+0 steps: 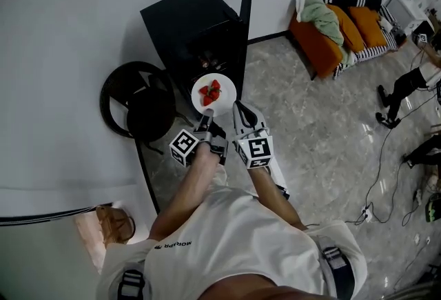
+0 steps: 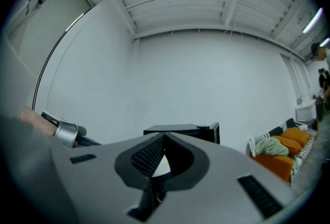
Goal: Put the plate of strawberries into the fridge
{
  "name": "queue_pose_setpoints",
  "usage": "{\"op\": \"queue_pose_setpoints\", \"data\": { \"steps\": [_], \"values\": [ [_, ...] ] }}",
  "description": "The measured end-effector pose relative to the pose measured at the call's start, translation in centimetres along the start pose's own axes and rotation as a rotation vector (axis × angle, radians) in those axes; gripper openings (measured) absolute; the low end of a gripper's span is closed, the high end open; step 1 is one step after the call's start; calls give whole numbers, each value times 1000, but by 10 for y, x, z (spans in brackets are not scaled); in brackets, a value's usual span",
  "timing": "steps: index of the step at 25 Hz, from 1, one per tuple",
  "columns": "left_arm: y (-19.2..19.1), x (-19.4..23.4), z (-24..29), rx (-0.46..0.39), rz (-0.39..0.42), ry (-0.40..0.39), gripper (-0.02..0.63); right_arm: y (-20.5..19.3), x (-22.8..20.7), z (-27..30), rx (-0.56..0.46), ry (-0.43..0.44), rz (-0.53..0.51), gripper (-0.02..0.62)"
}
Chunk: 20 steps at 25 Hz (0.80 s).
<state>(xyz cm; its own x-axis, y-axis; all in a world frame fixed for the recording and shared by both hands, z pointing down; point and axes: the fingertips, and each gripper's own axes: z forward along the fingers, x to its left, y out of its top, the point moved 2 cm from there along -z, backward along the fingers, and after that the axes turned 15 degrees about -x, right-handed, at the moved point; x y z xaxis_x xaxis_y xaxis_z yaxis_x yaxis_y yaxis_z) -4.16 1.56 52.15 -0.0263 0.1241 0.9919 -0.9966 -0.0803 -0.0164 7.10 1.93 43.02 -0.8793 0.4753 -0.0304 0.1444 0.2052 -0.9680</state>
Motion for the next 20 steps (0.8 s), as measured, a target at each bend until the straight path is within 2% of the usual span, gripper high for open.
{"op": "queue_pose_setpoints", "data": {
  "steps": [6, 20],
  "values": [
    [29, -19, 59, 3, -8, -19, 9, -6, -5, 65, 1, 5, -8, 12],
    [68, -36, 141, 82, -5, -10, 9, -14, -13, 164, -11, -23, -37, 12]
  ]
}}
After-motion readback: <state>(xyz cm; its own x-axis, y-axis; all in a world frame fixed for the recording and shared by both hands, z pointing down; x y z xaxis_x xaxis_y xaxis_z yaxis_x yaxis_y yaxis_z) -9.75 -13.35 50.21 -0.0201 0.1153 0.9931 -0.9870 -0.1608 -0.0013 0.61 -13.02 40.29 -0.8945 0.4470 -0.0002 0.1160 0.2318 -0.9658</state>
